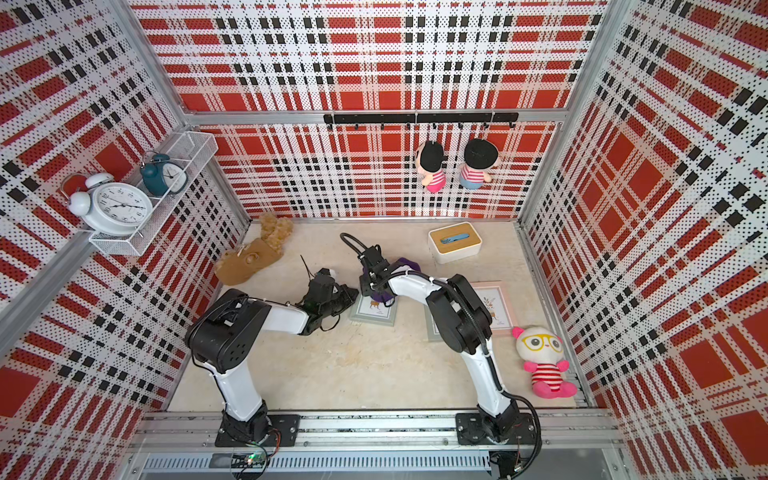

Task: Wipe the picture frame with a cloth
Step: Wipe the dirt from the picture frame.

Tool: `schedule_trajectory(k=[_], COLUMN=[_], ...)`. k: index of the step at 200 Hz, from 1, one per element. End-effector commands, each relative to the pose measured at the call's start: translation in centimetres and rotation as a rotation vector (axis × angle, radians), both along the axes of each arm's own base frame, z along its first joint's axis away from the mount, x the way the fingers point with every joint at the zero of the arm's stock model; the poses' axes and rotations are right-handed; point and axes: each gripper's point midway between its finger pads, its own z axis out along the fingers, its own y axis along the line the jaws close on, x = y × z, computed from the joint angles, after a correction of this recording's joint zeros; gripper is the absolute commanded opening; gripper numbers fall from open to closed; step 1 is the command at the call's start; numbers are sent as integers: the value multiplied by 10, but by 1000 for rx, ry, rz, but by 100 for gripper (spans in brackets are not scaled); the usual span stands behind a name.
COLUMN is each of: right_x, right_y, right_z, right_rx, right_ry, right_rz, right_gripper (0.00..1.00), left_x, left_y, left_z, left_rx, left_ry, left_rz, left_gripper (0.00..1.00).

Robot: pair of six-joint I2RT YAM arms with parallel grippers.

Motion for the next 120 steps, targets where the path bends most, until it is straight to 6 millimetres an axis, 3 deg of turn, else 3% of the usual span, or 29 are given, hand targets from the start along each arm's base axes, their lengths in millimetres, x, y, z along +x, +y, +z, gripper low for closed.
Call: schedule_trajectory(k=[1,19,38,51,64,84,120], right_x=[1,-33,-88,-119,-134,-116,-18], right_y=[-38,-19,-2,1,-4,-20,-41], right_z=[-48,-59,-66,-70,-69,-68,-53], right_rx=[-166,-122,-118,-109,-89,-114,-139], right_ry=[75,130,176,212,224,188,119], right_rz=[-51,67,170,197,176,96,-76], right_gripper=[0,0,0,0,0,0,0], left_x=[-70,-69,-68,-68,-68,-68,-68], left_y=[31,29,28,28,28,28,28], left_z=[-88,-87,-88,-87,-88,-88,-89], left_rx=[176,175,176,175,175,176,179], left_ry=[332,330,330,328,329,329,331], left_rz=[-18,-20,-21,-20,-20,-21,-27], left_gripper=[15,15,15,15,15,15,15])
